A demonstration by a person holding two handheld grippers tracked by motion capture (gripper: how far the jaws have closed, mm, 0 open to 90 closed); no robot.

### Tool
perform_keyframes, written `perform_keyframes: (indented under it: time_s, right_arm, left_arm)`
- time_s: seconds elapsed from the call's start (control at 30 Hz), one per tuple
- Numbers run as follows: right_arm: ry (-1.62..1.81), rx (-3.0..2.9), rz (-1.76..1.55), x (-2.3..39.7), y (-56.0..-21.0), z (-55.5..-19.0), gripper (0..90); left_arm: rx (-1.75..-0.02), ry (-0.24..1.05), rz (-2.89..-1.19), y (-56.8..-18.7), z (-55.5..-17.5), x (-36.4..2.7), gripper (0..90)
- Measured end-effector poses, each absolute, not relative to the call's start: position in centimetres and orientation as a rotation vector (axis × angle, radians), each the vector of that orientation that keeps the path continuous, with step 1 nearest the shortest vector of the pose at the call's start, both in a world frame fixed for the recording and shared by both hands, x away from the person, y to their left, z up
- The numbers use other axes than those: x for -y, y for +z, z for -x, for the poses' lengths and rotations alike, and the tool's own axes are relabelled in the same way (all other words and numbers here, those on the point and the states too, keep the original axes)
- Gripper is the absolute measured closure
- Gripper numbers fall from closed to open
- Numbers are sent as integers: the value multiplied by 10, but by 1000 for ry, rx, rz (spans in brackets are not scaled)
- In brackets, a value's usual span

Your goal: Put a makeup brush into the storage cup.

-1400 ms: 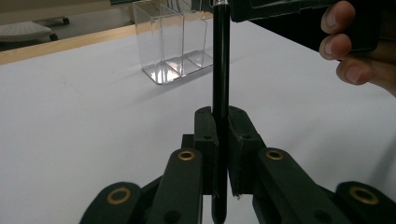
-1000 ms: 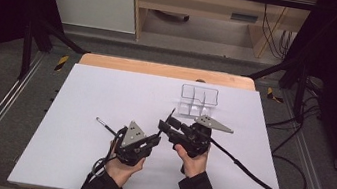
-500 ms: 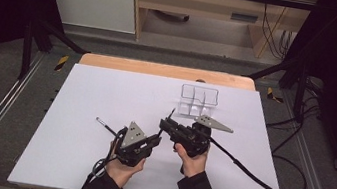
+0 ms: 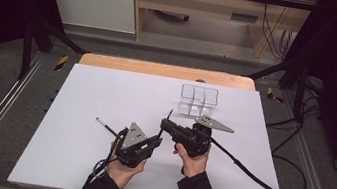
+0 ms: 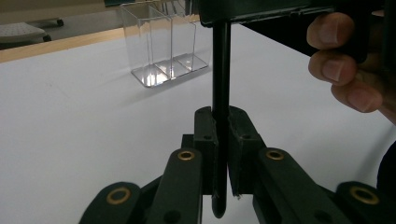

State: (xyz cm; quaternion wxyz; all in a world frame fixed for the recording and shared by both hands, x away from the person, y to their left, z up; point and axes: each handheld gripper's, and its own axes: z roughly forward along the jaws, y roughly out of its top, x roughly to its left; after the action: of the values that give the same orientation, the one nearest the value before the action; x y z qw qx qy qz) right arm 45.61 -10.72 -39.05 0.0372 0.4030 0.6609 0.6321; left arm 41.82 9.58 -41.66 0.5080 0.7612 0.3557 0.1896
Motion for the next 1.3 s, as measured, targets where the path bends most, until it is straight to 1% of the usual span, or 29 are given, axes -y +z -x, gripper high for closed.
perform_keyframes:
  time_s: [0.23, 0.47, 0.57, 0.93, 1.13, 1.3]
  right_arm:
    - [1942, -2038, -1214, 108, -389, -455, 839]
    - [1888, -2035, -1187, 110, -389, -454, 839]
    - [1877, -2028, -1178, 111, -388, -454, 839]
    - [1840, -2026, -1157, 116, -385, -455, 840]
    - [1816, -2029, -1138, 119, -385, -454, 840]
    - [1810, -2025, -1137, 123, -384, -455, 840]
  left_arm:
    - [-843, 451, -1840, -416, -419, -96, 815]
    - [-835, 453, -1850, -411, -420, -103, 664]
    - [-830, 474, -1854, -409, -420, -108, 606]
    - [-803, 477, -1869, -405, -424, -135, 409]
    - [-769, 469, -1898, -405, -424, -145, 324]
    - [-745, 489, -1920, -405, -422, -151, 252]
